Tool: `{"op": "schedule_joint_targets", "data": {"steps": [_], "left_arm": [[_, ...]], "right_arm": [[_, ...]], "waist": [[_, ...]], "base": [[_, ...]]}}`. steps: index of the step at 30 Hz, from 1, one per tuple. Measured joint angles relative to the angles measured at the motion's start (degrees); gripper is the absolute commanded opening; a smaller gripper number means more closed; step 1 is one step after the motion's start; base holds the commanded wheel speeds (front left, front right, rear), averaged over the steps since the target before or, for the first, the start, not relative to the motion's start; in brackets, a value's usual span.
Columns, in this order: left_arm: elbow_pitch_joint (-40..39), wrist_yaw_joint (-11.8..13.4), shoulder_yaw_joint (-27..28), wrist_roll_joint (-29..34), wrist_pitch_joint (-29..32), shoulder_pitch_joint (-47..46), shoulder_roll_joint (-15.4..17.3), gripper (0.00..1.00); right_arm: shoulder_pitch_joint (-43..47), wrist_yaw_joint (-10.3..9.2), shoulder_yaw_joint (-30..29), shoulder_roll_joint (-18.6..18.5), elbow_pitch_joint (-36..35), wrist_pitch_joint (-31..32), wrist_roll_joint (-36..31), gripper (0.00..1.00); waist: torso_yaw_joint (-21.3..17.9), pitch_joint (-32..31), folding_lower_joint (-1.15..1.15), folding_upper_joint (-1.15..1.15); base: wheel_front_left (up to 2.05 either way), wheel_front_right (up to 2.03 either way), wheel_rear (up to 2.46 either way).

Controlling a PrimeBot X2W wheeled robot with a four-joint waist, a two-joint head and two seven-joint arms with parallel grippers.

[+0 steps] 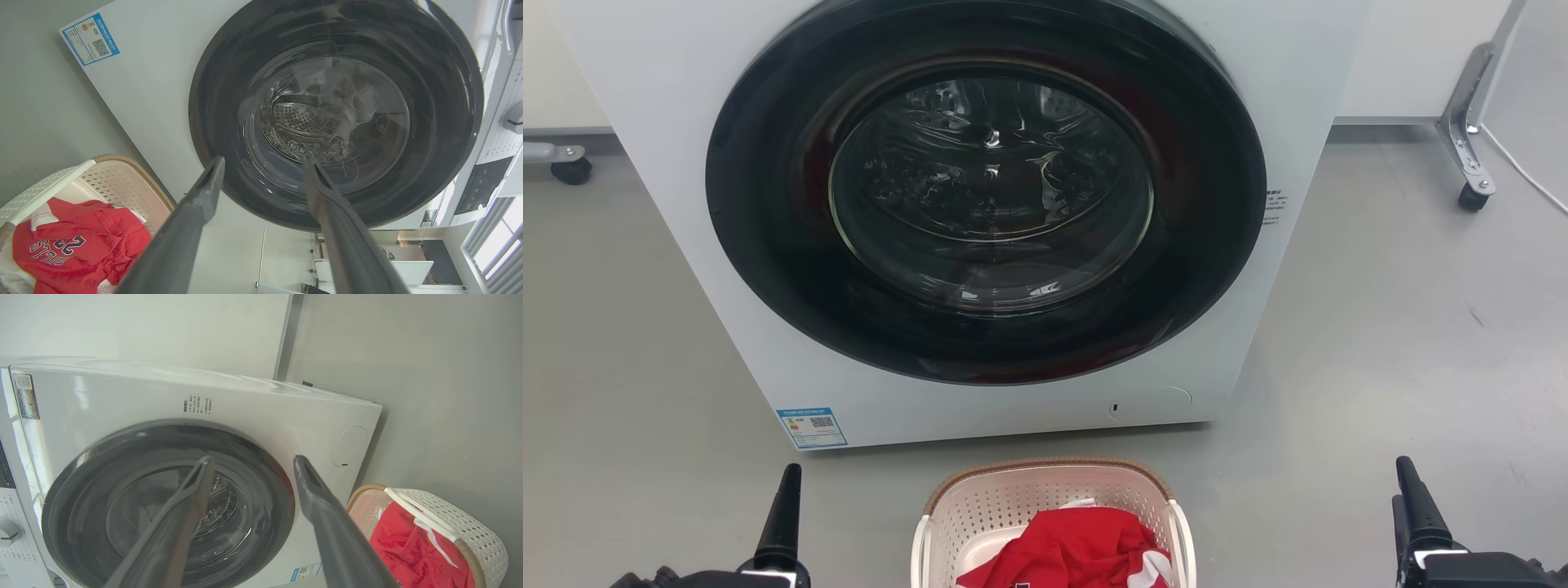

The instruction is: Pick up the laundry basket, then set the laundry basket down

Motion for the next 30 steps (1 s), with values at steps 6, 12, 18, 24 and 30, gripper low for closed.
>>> {"op": "schedule_joint_targets", "data": {"steps": [6,12,18,24,30], "left_arm": [[-1.42,0.88,-1.60,5.82,-1.44,0.02,0.05,1.00],[-2.23,1.81,-2.65,12.01,-2.46,0.05,0.19,1.00],[-3.52,2.77,-4.61,19.73,-3.78,0.07,1.09,1.00],[-4.35,3.45,-6.06,26.71,-4.98,0.16,1.87,1.00],[-5.23,4.77,-7.57,34.15,-6.09,0.21,2.52,1.00]], "right_arm": [[-0.02,-0.92,1.58,-0.03,-0.80,-1.42,-6.77,1.00],[-0.02,-1.51,2.90,-0.08,-1.87,-2.45,-12.50,1.00],[-0.04,-2.38,4.55,-0.37,-2.61,-3.61,-18.81,1.00],[-0.05,-3.03,5.95,-0.60,-3.67,-4.95,-24.77,1.00],[-0.04,-3.98,7.31,-0.70,-4.17,-6.01,-30.44,1.00]], "waist": [[0.00,0.14,0.00,0.00],[0.01,0.26,0.00,0.00],[0.01,0.41,0.00,0.00],[0.01,0.58,0.00,0.00],[0.01,0.74,0.00,0.00]], "base": [[0.00,0.00,0.00],[0.00,0.00,0.00],[0.00,0.00,0.00],[0.00,0.00,0.00],[0.00,0.00,0.00]]}}
